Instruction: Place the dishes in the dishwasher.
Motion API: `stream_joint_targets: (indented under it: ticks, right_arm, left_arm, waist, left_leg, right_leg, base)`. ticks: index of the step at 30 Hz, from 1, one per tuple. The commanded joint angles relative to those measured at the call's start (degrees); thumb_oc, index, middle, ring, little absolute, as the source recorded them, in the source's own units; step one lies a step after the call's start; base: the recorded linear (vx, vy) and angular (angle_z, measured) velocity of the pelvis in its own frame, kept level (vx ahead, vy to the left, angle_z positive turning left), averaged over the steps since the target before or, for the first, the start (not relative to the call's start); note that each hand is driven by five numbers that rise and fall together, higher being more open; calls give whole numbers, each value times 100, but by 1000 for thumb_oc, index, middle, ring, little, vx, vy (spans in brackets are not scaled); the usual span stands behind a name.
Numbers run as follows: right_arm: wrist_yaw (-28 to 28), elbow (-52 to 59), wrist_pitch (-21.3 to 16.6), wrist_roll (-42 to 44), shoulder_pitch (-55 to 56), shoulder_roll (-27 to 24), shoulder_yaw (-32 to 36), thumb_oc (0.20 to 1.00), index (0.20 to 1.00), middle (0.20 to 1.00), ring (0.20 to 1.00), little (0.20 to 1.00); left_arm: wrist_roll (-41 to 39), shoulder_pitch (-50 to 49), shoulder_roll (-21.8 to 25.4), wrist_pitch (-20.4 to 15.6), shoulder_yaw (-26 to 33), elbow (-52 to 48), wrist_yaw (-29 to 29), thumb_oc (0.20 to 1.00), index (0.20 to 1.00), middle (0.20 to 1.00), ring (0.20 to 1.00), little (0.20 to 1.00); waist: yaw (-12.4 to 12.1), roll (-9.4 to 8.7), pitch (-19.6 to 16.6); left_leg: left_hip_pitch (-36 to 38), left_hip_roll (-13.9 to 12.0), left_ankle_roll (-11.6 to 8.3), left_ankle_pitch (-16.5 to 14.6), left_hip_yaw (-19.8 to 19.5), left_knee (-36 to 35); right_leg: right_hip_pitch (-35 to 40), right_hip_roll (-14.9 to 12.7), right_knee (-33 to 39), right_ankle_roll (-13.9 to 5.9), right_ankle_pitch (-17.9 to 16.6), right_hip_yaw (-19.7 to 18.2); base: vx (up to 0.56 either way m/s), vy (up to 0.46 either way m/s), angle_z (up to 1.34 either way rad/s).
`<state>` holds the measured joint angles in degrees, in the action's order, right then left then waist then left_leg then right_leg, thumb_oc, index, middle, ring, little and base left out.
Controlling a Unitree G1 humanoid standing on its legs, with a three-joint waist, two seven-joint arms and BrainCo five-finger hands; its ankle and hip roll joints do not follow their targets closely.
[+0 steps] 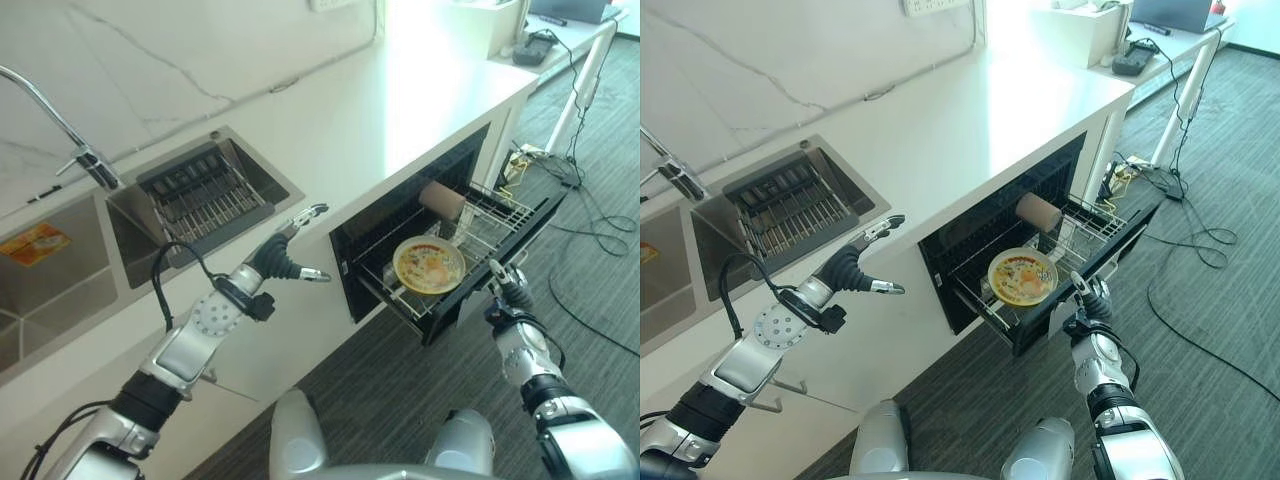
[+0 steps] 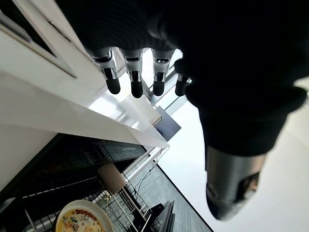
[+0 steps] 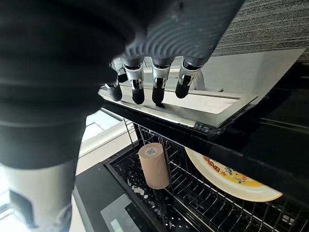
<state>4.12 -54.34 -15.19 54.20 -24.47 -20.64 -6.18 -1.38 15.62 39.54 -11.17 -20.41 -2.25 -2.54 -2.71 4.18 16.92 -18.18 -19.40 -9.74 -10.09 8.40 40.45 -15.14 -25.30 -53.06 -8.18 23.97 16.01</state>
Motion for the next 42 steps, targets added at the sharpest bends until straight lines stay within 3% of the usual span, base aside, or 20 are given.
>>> stream_joint_targets:
  ticks: [1,5,16,20,27,42]
  right_arm:
    - [-559,-207,115,247,-678,224,58,1000,1000,1000,1000,1000]
    - [-827,-412,242,377,-922,288,-15,1000,1000,1000,1000,1000]
    - [-1116,-633,303,509,-1915,133,-319,1000,1000,1000,1000,1000]
    - [-1091,-613,289,402,-2169,42,-472,1000,1000,1000,1000,1000]
    - [-939,-659,360,103,-2771,-210,-646,1000,1000,1000,1000,1000]
    - [-649,-688,410,-413,-3838,-459,-1144,1000,1000,1000,1000,1000]
  left_arm:
    - [-297,483,296,-22,8,-639,184,1000,1000,1000,1000,1000]
    - [-323,631,341,107,-34,-725,105,1000,1000,1000,1000,1000]
    - [-340,887,465,90,-208,-1090,255,1000,1000,1000,1000,1000]
    - [-349,898,539,7,-204,-1103,406,1000,1000,1000,1000,1000]
    - [-360,1064,623,-81,-204,-1150,426,1000,1000,1000,1000,1000]
    - [-340,1254,660,-307,-63,-1255,450,1000,1000,1000,1000,1000]
  waist:
    - [-223,33,-53]
    - [-281,34,4]
    - [-551,137,355]
    - [-623,145,448]
    - [-850,136,602]
    - [-1261,199,862]
  left_leg:
    - [137,-342,50,-43,85,47]
    - [-58,-379,0,-82,-17,243]
    - [-482,-66,-65,-32,-300,235]
    - [-516,-27,-74,-40,-280,194]
    - [-415,235,-30,145,-235,-340]
    - [-397,713,163,195,-250,-760]
  right_leg:
    - [-61,-337,634,17,-1287,158]
    - [-245,-475,484,-43,-1306,78]
    - [-739,-555,417,-198,-1435,-50]
    - [-787,-624,466,-244,-1482,-16]
    - [-752,-796,944,-333,-1885,175]
    - [-696,-989,1389,-320,-2251,487]
  base:
    - [0,0,0]
    - [34,3,0]
    - [14,42,6]
    - [-23,102,1]
    - [18,114,5]
    - [0,94,10]
